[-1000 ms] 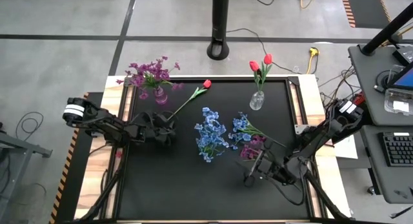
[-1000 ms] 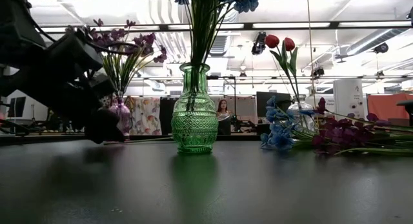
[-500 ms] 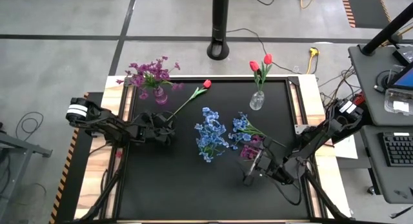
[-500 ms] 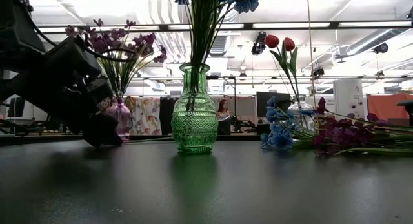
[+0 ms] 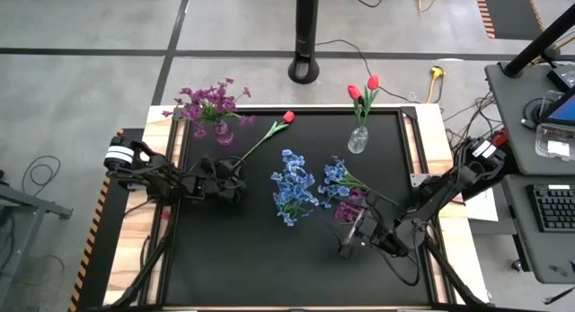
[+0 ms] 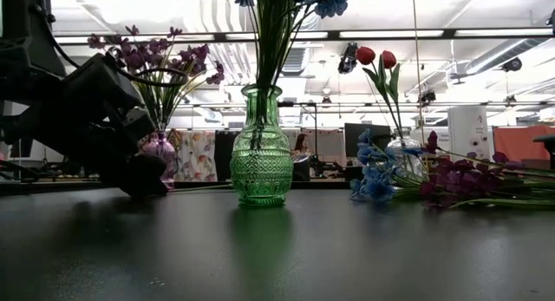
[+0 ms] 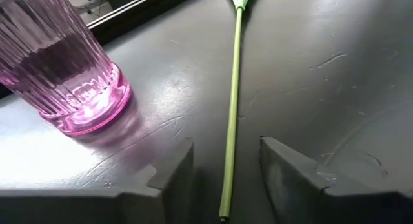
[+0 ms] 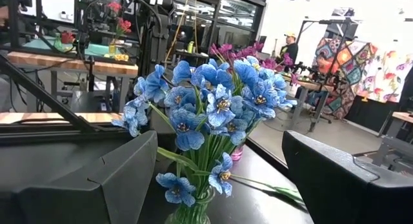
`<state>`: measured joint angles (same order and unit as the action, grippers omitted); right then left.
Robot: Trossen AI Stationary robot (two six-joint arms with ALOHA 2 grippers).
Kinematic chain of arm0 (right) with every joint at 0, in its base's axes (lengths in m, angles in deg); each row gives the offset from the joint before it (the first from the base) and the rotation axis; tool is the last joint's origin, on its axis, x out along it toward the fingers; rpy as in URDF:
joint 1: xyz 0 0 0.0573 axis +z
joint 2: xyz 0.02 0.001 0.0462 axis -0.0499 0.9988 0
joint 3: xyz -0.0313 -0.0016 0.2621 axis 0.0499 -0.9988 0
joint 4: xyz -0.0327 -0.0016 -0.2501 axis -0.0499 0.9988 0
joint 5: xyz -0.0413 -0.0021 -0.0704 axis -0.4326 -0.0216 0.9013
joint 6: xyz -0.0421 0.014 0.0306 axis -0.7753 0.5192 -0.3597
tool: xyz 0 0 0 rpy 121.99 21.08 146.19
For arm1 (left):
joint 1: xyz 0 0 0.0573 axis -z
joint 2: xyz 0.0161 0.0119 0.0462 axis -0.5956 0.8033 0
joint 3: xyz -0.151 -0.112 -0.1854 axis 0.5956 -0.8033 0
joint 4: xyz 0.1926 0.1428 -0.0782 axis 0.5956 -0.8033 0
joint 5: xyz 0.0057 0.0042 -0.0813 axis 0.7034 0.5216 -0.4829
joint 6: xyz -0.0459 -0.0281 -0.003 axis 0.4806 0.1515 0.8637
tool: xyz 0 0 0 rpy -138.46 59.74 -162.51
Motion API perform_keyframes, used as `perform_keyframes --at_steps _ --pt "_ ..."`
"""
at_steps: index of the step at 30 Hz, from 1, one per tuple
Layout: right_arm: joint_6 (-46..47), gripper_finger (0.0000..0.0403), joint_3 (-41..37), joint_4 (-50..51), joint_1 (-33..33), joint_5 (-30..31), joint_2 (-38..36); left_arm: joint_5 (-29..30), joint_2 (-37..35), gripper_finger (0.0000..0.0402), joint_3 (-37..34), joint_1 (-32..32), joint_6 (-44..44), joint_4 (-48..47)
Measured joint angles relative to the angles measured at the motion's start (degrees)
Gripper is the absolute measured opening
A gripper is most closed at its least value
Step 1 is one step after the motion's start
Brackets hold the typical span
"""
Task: Sort flowers into vase by color
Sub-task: Put the red flower into the transparent crystal vase
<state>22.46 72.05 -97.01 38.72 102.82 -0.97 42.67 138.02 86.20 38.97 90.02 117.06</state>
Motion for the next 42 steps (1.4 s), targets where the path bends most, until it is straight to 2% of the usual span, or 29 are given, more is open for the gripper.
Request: perform_keyframes --at_steps 10,19,30,39,42 --pt "0.41 0.0324 0.0 0.0 0.02 0.0 0.0 -2.56 -0.84 0.0066 0.0 0.02 1.68 0.0" --pt "0.65 0.0324 0.0 -0.03 0.02 0.01 -0.02 -8.36 -5.91 0.0006 -0.16 0.04 1.92 -1.68" --pt "0.66 0.0324 0.02 -0.04 0.02 0.02 -0.02 -14.38 -12.08 0.0003 0.0 0.15 8.77 -10.73" --pt "0.46 0.0324 0.02 0.06 0.02 0.02 -0.04 -18.23 -16.4 0.0002 -0.11 0.59 9.18 -13.04" --pt "0.46 0.0324 0.04 0.06 0.0 0.02 -0.04 -21.33 -17.79 0.0002 -0.13 0.59 9.43 -13.68"
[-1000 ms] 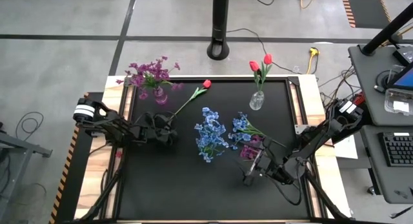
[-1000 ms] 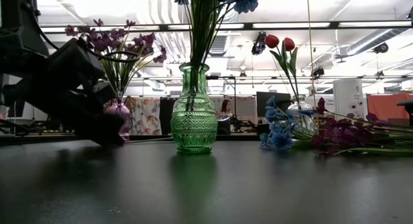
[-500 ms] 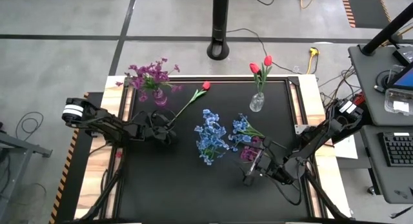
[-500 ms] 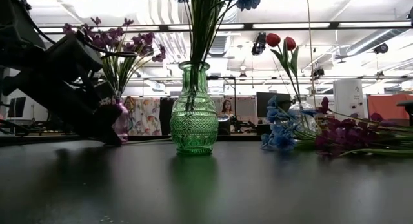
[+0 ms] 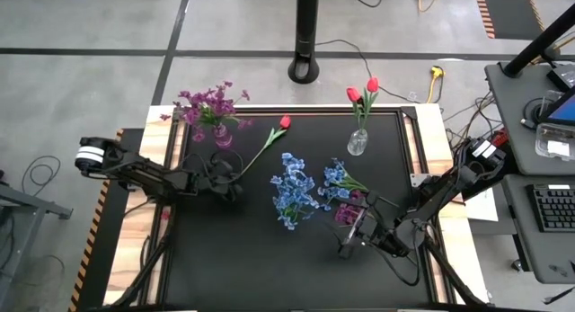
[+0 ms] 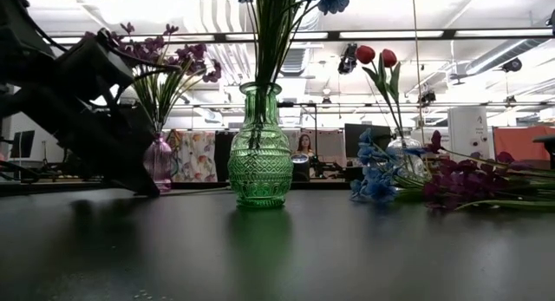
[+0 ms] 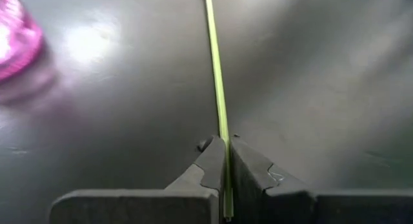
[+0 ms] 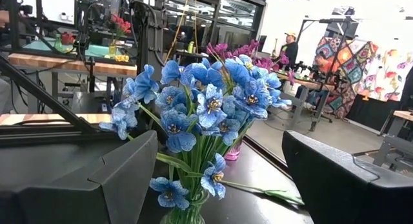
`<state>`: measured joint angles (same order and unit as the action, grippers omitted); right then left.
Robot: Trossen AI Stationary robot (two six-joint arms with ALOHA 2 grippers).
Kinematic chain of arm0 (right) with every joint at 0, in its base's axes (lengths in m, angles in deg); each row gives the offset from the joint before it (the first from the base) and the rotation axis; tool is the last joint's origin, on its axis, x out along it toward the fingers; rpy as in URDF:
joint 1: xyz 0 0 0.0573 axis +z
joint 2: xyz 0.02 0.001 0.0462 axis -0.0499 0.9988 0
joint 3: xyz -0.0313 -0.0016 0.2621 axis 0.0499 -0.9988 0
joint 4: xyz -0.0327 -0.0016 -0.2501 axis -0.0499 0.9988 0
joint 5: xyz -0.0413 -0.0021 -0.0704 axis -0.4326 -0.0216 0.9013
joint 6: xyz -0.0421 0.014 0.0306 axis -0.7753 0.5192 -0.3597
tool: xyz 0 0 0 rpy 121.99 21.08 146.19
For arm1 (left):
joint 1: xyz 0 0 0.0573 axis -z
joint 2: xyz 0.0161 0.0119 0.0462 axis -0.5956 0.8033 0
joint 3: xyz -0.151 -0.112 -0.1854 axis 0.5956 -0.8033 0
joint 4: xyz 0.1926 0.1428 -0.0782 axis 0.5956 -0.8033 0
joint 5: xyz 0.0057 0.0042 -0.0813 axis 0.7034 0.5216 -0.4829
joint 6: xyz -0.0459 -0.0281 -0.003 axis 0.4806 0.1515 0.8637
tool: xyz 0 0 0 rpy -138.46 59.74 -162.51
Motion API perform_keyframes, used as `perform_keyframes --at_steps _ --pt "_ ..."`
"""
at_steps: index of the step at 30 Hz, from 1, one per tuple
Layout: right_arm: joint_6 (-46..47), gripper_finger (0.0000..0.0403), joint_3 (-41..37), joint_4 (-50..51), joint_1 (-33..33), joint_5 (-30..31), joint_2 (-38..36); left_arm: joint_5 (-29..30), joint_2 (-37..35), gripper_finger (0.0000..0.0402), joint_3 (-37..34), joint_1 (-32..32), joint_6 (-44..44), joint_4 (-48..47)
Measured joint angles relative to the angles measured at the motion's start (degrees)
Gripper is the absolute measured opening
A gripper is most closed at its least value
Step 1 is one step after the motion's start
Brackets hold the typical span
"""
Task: Sort flowers into vase by color
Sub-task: Put the red flower into the transparent crystal vase
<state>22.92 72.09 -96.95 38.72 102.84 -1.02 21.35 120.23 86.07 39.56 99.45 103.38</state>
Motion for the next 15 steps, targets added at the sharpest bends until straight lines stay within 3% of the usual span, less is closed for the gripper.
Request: perform_keyframes --at_steps 5,15 --pt "-0.03 0.0324 0.0 0.02 0.02 0.0 0.0 -5.19 -2.14 0.0002 0.09 1.1 2.88 -2.25" --pt "-0.9 0.0324 0.0 0.04 0.01 -0.02 0.0 -7.75 -5.05 0.001 0.19 2.73 3.16 -4.53"
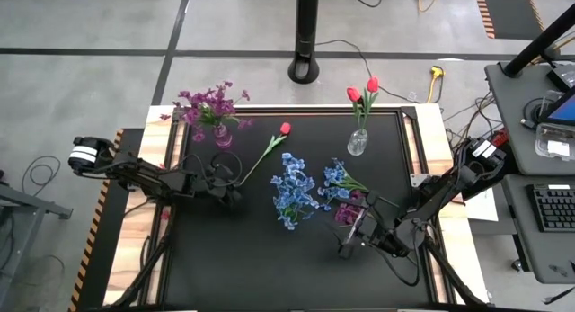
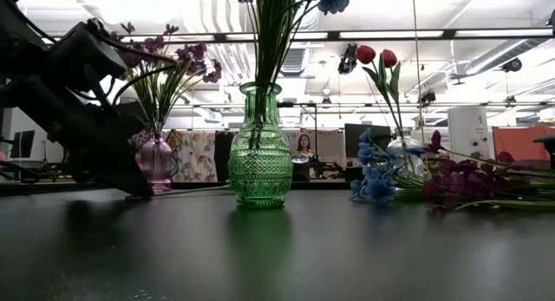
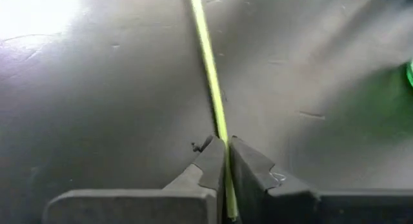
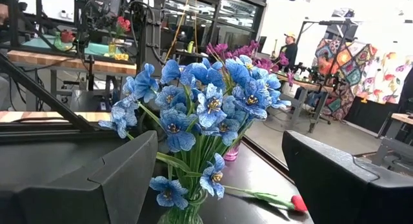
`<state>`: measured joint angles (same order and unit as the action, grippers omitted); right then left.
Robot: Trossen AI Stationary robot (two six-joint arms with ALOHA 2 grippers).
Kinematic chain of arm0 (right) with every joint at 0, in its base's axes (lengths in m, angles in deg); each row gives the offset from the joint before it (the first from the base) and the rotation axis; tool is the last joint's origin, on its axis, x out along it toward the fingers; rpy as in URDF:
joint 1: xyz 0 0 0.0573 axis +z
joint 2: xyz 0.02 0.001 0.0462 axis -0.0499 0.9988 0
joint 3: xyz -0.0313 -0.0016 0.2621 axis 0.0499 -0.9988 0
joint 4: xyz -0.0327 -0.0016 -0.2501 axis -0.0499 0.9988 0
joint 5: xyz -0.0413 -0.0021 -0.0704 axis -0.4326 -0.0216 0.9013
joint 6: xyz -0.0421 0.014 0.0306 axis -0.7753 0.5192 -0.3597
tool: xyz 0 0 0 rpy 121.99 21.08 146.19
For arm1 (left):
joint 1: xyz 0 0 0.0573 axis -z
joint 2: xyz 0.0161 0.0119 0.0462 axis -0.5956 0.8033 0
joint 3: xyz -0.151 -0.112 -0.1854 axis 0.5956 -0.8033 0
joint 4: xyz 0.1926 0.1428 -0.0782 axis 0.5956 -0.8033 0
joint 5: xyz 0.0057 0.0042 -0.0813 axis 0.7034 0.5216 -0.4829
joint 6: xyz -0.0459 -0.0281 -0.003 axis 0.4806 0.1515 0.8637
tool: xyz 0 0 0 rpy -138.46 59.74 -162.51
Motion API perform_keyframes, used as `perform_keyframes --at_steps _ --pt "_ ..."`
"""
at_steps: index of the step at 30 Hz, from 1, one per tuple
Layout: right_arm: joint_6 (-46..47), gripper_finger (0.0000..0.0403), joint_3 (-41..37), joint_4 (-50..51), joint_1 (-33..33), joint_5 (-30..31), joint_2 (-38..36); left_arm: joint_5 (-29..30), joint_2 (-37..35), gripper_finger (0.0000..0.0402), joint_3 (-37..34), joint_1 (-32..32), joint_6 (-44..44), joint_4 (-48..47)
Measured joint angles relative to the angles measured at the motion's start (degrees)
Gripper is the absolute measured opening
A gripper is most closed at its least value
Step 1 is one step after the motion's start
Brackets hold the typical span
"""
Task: Sort flowers into vase by color
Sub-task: Put the red flower into the transparent crystal vase
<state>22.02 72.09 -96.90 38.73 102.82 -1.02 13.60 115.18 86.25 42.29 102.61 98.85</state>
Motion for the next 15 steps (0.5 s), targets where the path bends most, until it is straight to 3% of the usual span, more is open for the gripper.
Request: perform_keyframes --at_steps 5,15 --pt "0.0 0.0324 0.0 0.0 0.01 0.0 0.0 -2.49 -0.23 0.006 1.6 0.02 -4.12 -1.42" --pt "-0.07 0.0324 0.0 0.0 0.01 0.02 0.0 -1.92 -0.27 0.0223 6.41 0.0 -7.47 -10.77"
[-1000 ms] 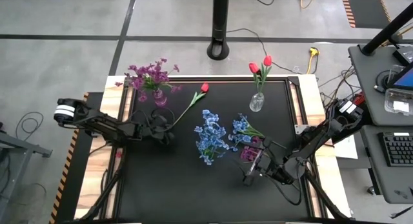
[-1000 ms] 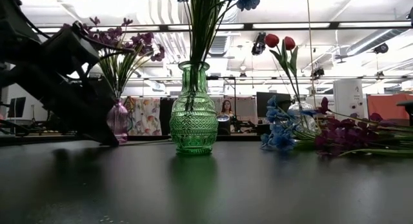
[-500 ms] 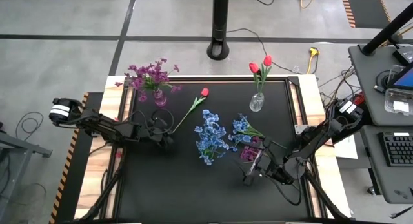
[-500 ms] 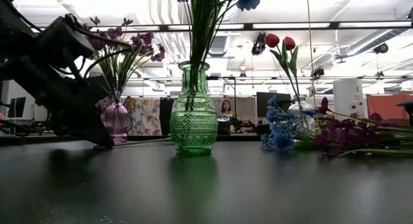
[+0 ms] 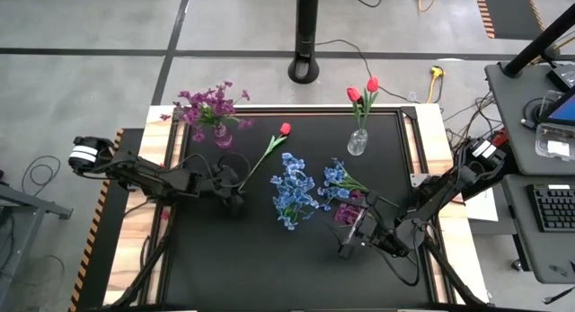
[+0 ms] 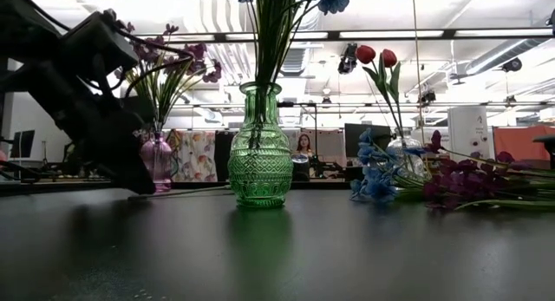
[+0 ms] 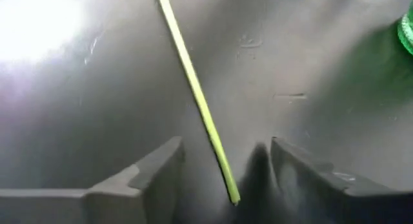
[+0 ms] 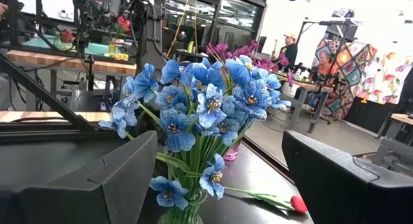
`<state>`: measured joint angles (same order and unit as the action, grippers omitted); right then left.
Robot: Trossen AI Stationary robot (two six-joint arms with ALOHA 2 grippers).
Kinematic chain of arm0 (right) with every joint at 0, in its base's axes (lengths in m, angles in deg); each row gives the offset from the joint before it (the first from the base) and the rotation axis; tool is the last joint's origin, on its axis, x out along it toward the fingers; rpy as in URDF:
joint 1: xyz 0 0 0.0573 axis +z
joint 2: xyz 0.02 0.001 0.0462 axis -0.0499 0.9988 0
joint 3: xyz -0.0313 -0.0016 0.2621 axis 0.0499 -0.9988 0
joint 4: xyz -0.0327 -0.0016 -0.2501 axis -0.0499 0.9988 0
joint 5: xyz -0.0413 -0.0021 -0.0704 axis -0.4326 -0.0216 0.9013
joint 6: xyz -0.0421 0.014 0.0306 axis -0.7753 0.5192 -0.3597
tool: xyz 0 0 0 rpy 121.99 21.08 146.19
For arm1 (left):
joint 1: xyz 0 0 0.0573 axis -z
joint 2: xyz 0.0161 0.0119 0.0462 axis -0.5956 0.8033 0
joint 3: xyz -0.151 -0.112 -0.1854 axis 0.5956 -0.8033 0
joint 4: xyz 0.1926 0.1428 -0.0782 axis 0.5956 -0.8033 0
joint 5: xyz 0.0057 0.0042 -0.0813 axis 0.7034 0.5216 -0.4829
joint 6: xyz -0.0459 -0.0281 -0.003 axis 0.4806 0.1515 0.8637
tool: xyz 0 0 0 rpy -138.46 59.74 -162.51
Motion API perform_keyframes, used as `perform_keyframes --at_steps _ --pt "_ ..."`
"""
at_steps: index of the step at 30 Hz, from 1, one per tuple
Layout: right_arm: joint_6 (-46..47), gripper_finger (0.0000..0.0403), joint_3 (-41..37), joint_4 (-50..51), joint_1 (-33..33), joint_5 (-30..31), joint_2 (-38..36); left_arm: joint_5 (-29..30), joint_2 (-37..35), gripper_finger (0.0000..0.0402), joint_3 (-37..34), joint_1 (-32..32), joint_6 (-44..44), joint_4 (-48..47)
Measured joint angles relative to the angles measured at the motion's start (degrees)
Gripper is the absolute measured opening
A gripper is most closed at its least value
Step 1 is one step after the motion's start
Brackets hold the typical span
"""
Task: Sort flowers into vase by color
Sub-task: Put the red flower into the transparent crystal vase
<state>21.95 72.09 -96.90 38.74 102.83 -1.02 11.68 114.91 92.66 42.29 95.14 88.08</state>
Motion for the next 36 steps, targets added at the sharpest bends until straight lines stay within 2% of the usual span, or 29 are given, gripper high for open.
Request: perform_keyframes --at_steps 6,14,20,25,30,36 --pt "-0.15 0.0324 0.0 0.13 -0.02 -0.01 0.0 0.46 0.0 0.0265 1.61 -0.04 -1.99 -2.39" --pt "-1.16 0.0324 1.45 0.05 -1.36 -0.6 -0.21 6.58 0.03 0.0267 3.0 -0.06 -3.91 -0.77" --pt "-9.92 0.0324 6.52 0.06 -3.04 -0.91 -1.13 11.24 2.08 0.0267 4.87 -0.07 -8.48 5.94" --pt "-13.99 0.0324 8.31 0.03 -2.49 -0.92 -1.64 14.34 8.32 0.0267 6.13 -0.18 -16.32 17.84" --pt "-11.23 0.0324 8.26 3.36 -2.51 -0.87 -1.61 23.07 15.77 0.0267 7.67 -0.65 -18.99 20.06" --pt "-8.28 0.0324 8.17 7.29 -2.53 -0.29 -1.53 22.6 23.32 0.0267 7.7 -2.49 -18.49 26.33"
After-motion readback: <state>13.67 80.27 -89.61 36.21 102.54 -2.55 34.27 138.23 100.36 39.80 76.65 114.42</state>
